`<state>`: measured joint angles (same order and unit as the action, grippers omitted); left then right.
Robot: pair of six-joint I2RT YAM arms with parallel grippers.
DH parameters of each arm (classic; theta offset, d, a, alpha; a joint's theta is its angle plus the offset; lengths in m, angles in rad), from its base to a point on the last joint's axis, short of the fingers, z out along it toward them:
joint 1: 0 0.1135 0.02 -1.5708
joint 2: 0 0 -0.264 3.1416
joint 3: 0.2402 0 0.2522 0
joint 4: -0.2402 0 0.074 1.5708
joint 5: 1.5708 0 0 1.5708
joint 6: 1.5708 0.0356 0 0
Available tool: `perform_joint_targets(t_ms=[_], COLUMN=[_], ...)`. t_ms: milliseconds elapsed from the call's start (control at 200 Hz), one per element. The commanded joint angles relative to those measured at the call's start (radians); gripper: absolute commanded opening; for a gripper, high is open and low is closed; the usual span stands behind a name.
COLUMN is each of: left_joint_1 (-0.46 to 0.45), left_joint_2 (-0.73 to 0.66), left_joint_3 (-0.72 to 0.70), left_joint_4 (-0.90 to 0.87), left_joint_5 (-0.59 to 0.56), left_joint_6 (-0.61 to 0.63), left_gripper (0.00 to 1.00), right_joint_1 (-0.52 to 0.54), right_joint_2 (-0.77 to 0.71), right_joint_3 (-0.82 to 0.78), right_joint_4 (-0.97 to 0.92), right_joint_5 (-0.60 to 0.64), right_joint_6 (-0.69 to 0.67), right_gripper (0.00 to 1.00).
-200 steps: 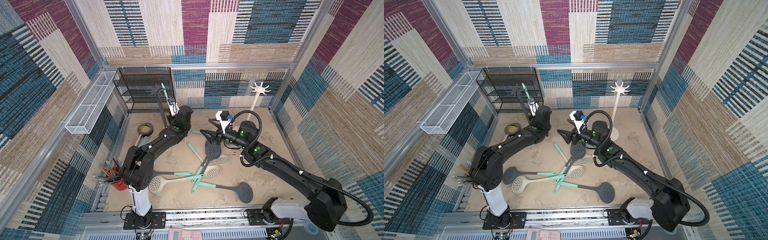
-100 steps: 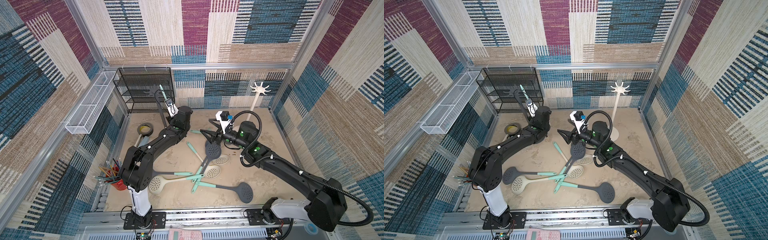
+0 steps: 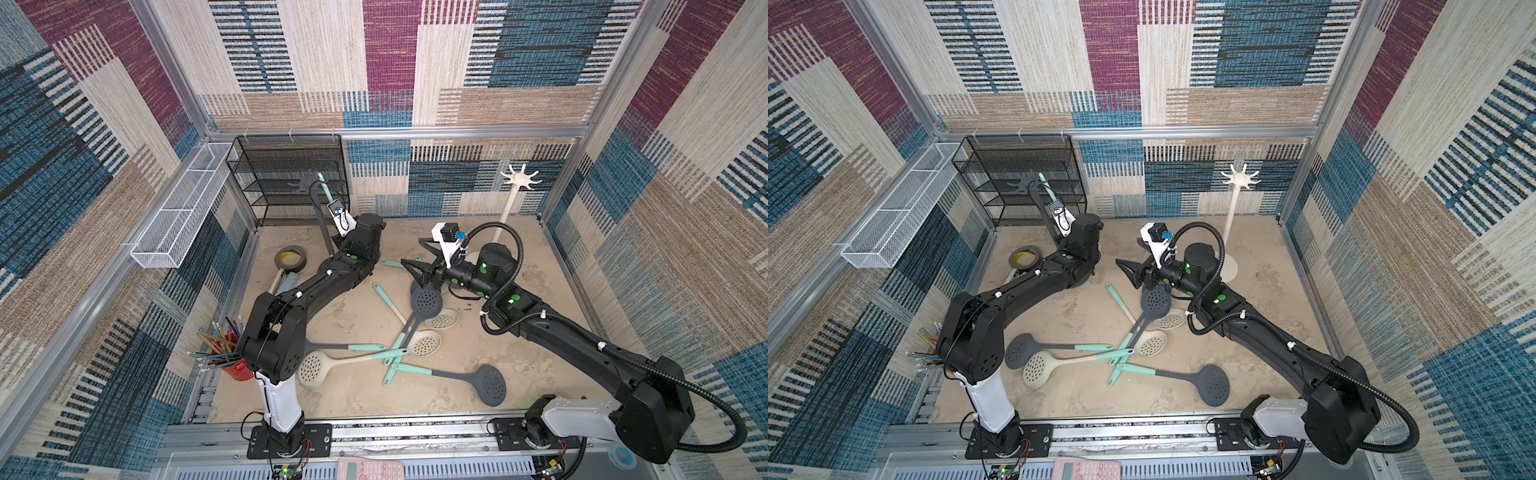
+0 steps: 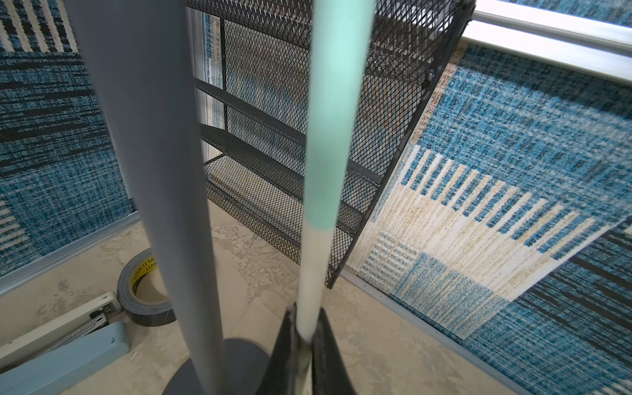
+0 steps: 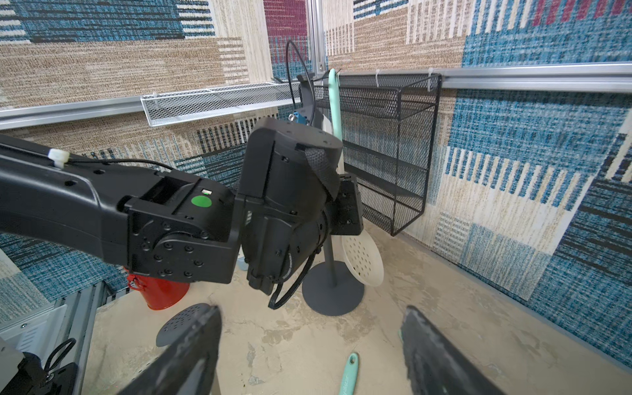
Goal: Hang the skimmer on the kitchen utensil rack
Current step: Hang the skimmer on the rack.
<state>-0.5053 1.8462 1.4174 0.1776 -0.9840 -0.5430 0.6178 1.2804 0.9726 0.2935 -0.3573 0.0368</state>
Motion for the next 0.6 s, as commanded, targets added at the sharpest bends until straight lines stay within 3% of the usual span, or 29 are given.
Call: perform_joint_targets(t_ms=[0,245,596], left_joint_1=[0.002,0.002,0.004], left_joint_2=[0.010,-0.040,-0.242], left_joint_3=[-0.015,-0.053,-0.203], left_joint_4=[-0.138,-0.138,-0.301], left_joint_5=[0.037,0.075,0.272], left_joint_6=[-0.101,-0.045,-0.002], left_gripper=[0.00,0.00,0.41], right_joint_1=[0.000,0.000,0.000], right_joint_2=[-0.005,0.043,0.185], right_joint_3=[-0.006,0.029,0.056], right_joint_4=[0.028,-0.016,-0.084], right_joint_5=[0.017,0.082,0.212], right_joint_6=[0.002,0.006,0.006], right_gripper=[0.84,0.84,0.84])
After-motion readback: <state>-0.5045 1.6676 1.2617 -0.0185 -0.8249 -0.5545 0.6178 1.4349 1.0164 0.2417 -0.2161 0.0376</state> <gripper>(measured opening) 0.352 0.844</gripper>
